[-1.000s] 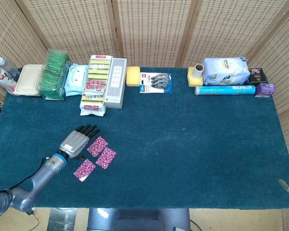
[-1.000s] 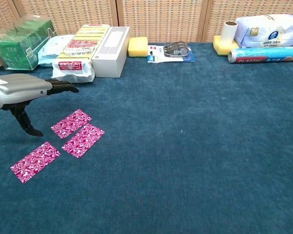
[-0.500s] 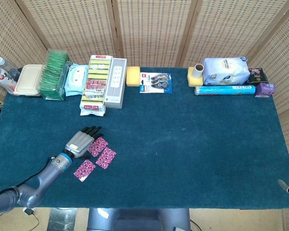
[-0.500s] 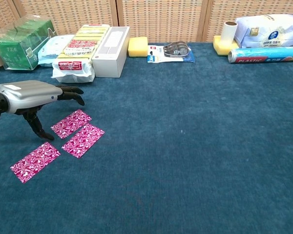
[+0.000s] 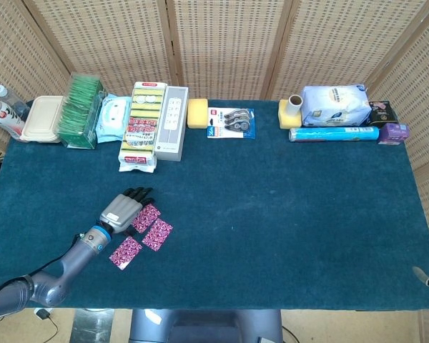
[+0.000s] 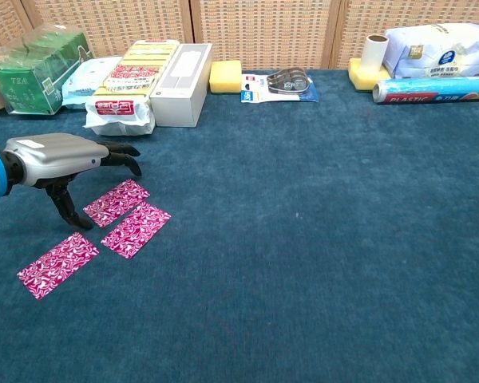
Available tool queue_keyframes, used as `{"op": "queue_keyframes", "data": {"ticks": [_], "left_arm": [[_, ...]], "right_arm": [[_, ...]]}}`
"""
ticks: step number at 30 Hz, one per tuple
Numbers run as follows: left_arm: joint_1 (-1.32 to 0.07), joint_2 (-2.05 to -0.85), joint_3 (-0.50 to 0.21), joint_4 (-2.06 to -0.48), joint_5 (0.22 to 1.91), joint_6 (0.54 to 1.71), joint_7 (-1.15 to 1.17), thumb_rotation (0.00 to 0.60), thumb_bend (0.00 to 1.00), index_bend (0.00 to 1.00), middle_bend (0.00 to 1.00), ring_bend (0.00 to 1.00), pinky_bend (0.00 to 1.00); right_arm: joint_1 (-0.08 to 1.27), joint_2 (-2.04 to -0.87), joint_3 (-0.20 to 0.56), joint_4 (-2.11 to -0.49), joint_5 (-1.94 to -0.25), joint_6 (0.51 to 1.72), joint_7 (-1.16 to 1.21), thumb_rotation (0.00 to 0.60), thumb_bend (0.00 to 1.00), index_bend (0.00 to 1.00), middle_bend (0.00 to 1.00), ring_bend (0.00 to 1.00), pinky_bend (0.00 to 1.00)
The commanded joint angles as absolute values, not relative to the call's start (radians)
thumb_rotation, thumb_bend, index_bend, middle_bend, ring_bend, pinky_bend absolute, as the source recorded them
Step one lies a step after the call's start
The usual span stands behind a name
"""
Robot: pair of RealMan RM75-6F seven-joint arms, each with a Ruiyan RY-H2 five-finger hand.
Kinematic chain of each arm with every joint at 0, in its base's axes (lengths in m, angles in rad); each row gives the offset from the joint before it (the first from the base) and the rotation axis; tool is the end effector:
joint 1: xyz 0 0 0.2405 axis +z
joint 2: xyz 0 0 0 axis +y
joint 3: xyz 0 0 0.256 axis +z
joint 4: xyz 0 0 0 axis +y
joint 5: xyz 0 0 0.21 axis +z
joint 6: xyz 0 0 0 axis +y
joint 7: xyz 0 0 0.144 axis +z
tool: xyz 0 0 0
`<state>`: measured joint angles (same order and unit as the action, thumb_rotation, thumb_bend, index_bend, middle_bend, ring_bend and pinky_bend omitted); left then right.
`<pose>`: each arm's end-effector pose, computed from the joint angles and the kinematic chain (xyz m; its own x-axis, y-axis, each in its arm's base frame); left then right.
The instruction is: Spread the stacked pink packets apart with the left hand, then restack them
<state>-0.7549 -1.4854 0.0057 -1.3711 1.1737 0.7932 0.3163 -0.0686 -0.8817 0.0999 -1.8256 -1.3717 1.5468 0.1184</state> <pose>-0.2136 0.3285 -0.0255 0.6650 0.3889 0.6376 0.7385 -0.4696 -0.4839 -0.3140 -0.1405 0.2333 0.3111 0.0716 0.9477 -0.9303 0.2266 0.2883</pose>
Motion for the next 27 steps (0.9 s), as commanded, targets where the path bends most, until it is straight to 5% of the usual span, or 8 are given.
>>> {"op": "queue_keyframes", "data": {"ticks": [1, 27], "left_arm": [[-0.756, -1.483, 0.001, -1.379, 1.17, 0.791, 0.322, 0.6, 0.17, 0.21, 0.0, 0.0, 0.12], [-0.762, -1.478, -0.016, -1.406, 1.129, 0.79, 0.375, 0.6, 0.2, 0.27, 0.0, 0.0, 0.12]], "right_arm": [[-0.068, -0.881, 0.1, -1.825, -1.372, 1.546, 0.119, 0.6, 0.0, 0.08, 0.0, 0.0, 0.0], [-0.068, -0.883, 0.098, -1.826, -1.375, 1.547, 0.118, 0.6, 0.0, 0.08, 0.0, 0.0, 0.0]]}}
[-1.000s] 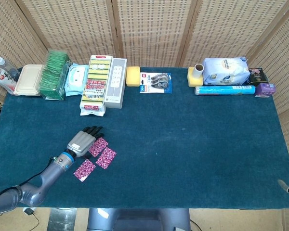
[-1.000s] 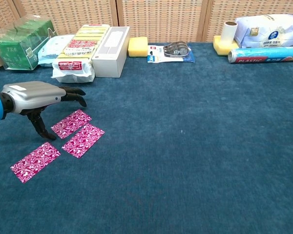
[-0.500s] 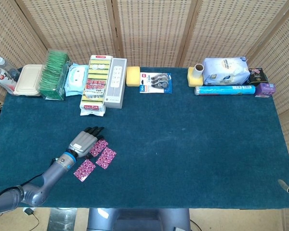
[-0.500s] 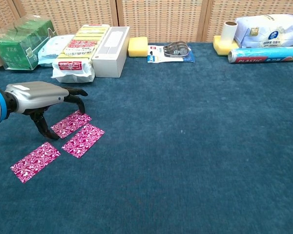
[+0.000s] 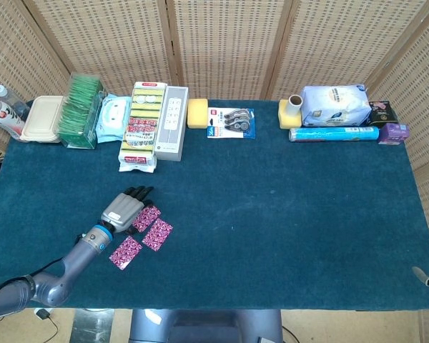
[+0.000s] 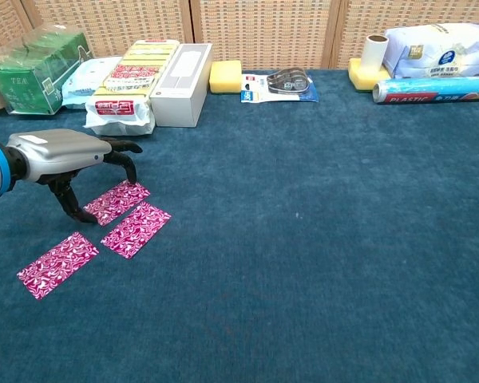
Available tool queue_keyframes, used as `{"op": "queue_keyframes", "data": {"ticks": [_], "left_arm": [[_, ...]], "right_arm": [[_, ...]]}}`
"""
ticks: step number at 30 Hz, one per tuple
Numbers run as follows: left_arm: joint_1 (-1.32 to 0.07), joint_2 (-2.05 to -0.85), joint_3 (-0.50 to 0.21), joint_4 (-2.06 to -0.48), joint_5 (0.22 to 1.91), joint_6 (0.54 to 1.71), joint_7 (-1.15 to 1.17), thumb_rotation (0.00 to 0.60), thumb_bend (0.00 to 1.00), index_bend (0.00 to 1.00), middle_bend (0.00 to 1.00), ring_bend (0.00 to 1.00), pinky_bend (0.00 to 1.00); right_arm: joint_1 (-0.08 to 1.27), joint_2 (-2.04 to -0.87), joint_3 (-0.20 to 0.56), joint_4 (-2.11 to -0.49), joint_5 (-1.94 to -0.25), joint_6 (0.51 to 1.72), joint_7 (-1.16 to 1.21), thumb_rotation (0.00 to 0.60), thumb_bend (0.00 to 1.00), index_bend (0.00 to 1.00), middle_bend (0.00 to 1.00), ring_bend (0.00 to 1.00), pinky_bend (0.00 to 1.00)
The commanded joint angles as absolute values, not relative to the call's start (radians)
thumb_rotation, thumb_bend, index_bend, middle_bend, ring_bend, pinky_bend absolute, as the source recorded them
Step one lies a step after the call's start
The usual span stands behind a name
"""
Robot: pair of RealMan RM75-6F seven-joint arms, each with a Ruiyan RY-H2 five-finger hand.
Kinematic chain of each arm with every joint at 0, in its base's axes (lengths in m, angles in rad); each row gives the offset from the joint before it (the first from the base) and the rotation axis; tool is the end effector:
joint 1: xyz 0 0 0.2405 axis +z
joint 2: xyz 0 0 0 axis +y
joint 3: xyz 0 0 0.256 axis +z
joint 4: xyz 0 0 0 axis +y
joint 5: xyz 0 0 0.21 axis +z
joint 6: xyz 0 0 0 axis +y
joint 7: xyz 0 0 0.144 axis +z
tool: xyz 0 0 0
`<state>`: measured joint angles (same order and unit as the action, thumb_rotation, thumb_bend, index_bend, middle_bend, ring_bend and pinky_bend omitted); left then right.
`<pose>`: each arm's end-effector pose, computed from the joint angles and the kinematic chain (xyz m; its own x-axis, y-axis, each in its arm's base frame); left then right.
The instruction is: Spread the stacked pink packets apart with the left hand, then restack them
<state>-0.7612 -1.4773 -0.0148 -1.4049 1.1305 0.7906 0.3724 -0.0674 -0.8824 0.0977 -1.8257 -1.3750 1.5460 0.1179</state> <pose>-0.2059 0.3301 -0.0239 0.6678 0.3833 0.6381 0.7365 -0.4647 -0.4916 -0.3136 -0.1406 0.2325 0.3105 0.0687 0.9481 -0.9310 0.2233 0.2888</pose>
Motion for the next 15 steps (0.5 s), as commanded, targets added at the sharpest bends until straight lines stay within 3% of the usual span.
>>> {"op": "queue_keyframes", "data": {"ticks": [1, 15], "left_arm": [[-0.763, -1.478, -0.016, -1.406, 1.127, 0.79, 0.379, 0.6, 0.2, 0.26, 0.0, 0.0, 0.12], [-0.782, -1.463, -0.018, -1.425, 1.076, 0.766, 0.424, 0.6, 0.2, 0.26, 0.0, 0.0, 0.11]], "right_arm": [[-0.068, -0.882, 0.098, -1.825, -1.374, 1.547, 0.118, 0.6, 0.0, 0.08, 0.0, 0.0, 0.0], [-0.069, -0.881, 0.1, -1.825, -1.371, 1.549, 0.12, 0.6, 0.0, 0.08, 0.0, 0.0, 0.0]]}}
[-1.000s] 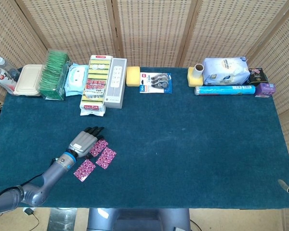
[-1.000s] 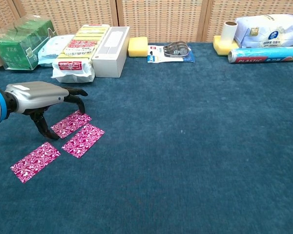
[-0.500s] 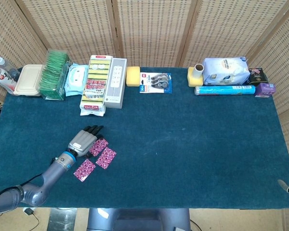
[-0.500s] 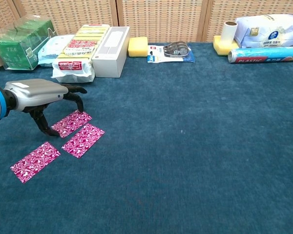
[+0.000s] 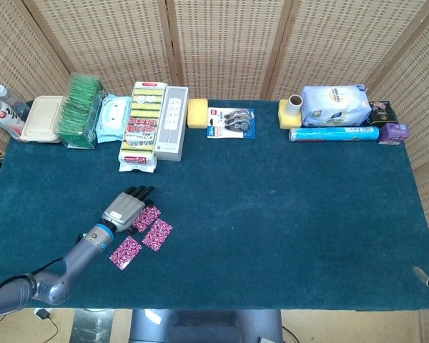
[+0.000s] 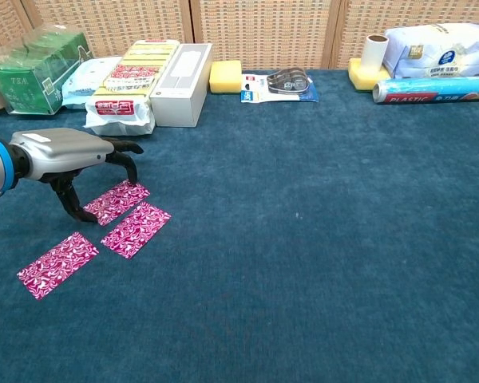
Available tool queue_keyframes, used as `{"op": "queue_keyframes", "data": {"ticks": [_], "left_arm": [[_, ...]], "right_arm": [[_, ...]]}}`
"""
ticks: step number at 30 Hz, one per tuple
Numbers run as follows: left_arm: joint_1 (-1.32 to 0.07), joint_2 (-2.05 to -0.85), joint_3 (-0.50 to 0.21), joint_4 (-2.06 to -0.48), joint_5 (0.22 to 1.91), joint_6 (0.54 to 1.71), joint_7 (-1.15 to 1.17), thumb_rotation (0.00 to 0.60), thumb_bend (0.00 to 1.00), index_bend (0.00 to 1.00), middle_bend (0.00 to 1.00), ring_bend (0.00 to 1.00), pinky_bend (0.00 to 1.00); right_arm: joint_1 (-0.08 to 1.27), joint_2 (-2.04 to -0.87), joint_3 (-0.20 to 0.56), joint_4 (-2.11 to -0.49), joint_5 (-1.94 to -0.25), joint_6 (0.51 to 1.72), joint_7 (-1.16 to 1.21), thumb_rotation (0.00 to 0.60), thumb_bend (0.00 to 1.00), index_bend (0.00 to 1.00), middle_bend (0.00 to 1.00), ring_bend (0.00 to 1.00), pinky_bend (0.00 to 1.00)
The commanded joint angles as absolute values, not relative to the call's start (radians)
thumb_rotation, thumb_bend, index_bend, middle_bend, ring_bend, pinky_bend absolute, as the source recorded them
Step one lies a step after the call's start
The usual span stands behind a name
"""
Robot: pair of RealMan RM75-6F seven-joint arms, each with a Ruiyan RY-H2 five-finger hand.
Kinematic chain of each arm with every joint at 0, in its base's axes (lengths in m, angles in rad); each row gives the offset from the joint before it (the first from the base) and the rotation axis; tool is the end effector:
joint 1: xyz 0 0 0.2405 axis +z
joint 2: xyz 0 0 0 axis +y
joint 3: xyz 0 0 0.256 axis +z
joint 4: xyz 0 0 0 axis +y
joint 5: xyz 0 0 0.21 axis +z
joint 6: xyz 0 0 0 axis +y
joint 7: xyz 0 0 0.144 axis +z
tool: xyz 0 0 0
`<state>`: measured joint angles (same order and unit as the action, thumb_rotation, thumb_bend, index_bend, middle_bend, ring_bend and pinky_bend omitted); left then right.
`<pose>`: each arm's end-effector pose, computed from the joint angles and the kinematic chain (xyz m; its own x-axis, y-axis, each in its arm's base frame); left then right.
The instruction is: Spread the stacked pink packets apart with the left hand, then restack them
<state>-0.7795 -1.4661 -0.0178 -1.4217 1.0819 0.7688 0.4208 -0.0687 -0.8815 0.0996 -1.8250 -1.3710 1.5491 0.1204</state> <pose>-0.2034 0.3329 -0.0228 0.6846 0.3917 0.6147 0.7236 -0.4664 -0.5088 -0.3141 -0.1404 0.2337 0.3104 0.0741 0.9477 -0.9306 0.2271 0.2871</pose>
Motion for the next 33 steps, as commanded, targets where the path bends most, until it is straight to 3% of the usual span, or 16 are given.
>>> {"op": "queue_keyframes", "data": {"ticks": [1, 11, 29, 33], "left_arm": [[-0.783, -1.461, -0.019, -1.428, 1.073, 0.766, 0.425, 0.6, 0.2, 0.25, 0.0, 0.0, 0.11], [-0.799, -1.447, -0.013, -1.449, 1.044, 0.757, 0.463, 0.6, 0.18, 0.16, 0.0, 0.0, 0.11], [-0.809, -1.467, 0.008, -1.45, 0.995, 0.782, 0.531, 0.6, 0.18, 0.16, 0.0, 0.0, 0.11], [-0.81, -1.473, 0.01, -1.447, 0.991, 0.792, 0.542, 0.6, 0.18, 0.21, 0.0, 0.0, 0.11]], "right_arm": [[-0.069, -0.881, 0.099, -1.825, -1.371, 1.549, 0.12, 0.6, 0.0, 0.08, 0.0, 0.0, 0.0], [-0.068, -0.882, 0.099, -1.828, -1.369, 1.547, 0.112, 0.6, 0.01, 0.08, 0.0, 0.0, 0.0], [-0.07, -0.882, 0.1, -1.827, -1.369, 1.551, 0.116, 0.6, 0.0, 0.08, 0.0, 0.0, 0.0], [-0.071, -0.881, 0.101, -1.827, -1.368, 1.552, 0.119, 0.6, 0.0, 0.08, 0.0, 0.0, 0.0]]}}
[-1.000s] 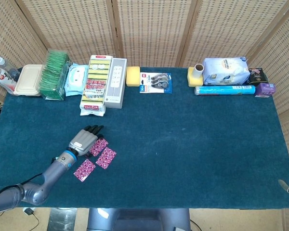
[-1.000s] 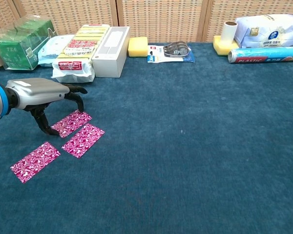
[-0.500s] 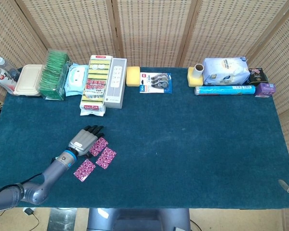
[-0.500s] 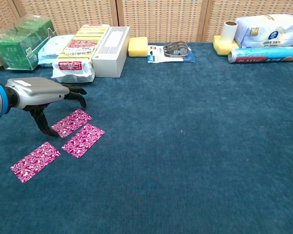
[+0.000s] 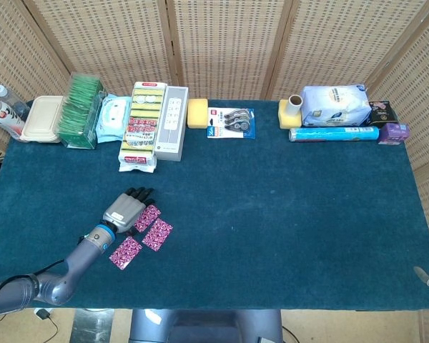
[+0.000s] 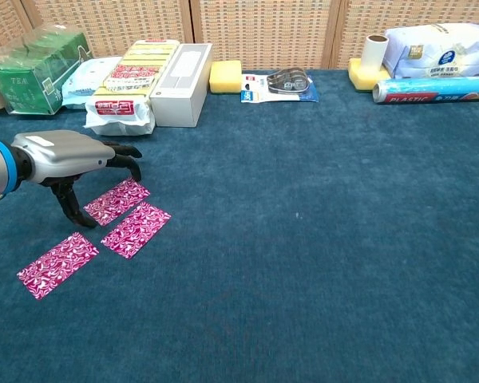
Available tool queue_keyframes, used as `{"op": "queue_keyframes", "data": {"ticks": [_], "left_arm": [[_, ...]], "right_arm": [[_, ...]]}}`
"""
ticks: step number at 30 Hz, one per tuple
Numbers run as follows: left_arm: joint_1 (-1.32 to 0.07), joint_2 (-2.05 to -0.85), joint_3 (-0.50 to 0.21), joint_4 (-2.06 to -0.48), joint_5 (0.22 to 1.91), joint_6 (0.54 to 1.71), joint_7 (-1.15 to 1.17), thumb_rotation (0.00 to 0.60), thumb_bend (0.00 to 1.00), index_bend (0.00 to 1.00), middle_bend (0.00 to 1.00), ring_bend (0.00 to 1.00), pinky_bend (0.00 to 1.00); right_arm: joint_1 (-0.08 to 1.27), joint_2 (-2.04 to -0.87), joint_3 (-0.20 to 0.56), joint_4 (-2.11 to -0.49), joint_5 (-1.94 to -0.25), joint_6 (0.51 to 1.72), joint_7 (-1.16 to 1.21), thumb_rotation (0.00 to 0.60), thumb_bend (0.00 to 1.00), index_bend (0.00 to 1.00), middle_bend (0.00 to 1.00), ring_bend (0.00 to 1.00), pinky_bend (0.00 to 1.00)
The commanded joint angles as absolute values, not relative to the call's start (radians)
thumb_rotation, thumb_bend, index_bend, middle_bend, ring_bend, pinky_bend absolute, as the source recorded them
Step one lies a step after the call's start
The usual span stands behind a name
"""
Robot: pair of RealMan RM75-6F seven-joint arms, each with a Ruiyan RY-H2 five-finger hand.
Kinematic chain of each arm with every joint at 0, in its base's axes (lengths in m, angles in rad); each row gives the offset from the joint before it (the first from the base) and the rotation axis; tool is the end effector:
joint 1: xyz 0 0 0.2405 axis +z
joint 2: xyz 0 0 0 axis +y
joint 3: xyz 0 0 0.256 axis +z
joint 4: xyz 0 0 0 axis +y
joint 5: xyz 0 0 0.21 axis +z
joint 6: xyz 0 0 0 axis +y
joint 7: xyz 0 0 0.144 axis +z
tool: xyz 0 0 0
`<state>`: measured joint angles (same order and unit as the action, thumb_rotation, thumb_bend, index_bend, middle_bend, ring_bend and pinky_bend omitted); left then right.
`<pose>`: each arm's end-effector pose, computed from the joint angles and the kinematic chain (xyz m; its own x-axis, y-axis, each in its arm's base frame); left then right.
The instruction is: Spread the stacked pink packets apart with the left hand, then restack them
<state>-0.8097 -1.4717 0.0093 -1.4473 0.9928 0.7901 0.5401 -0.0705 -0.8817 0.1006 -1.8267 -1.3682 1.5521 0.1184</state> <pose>-0.2008 0.3309 -0.0263 0.7336 0.3781 0.5647 0.6771 -0.4774 -0.5600 -0.3141 -0.1399 0.2342 0.3112 0.0773 0.9472 -0.9298 0.2308 0.2867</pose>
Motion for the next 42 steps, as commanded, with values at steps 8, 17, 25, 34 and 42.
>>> {"op": "queue_keyframes", "data": {"ticks": [8, 17, 25, 34, 42], "left_arm": [[-0.808, -1.475, 0.009, -1.451, 0.989, 0.81, 0.549, 0.6, 0.19, 0.3, 0.0, 0.0, 0.11], [-0.807, -1.465, 0.004, -1.469, 0.983, 0.816, 0.545, 0.6, 0.19, 0.3, 0.0, 0.0, 0.11], [-0.804, -1.397, -0.012, -1.55, 0.959, 0.82, 0.519, 0.6, 0.19, 0.3, 0.0, 0.0, 0.11], [-0.808, -1.318, -0.006, -1.648, 0.916, 0.83, 0.533, 0.6, 0.19, 0.3, 0.0, 0.0, 0.11], [-0.789, -1.263, 0.018, -1.717, 0.918, 0.831, 0.497, 0.6, 0.19, 0.3, 0.0, 0.0, 0.11]], "right_arm": [[-0.071, -0.881, 0.1, -1.826, -1.37, 1.552, 0.121, 0.6, 0.0, 0.08, 0.0, 0.0, 0.0], [-0.071, -0.881, 0.101, -1.826, -1.369, 1.552, 0.121, 0.6, 0.0, 0.08, 0.0, 0.0, 0.0], [-0.07, -0.881, 0.1, -1.826, -1.37, 1.55, 0.121, 0.6, 0.0, 0.08, 0.0, 0.0, 0.0], [-0.07, -0.881, 0.099, -1.83, -1.372, 1.55, 0.117, 0.6, 0.0, 0.08, 0.0, 0.0, 0.0], [-0.068, -0.882, 0.099, -1.828, -1.371, 1.545, 0.117, 0.6, 0.0, 0.08, 0.0, 0.0, 0.0]]}}
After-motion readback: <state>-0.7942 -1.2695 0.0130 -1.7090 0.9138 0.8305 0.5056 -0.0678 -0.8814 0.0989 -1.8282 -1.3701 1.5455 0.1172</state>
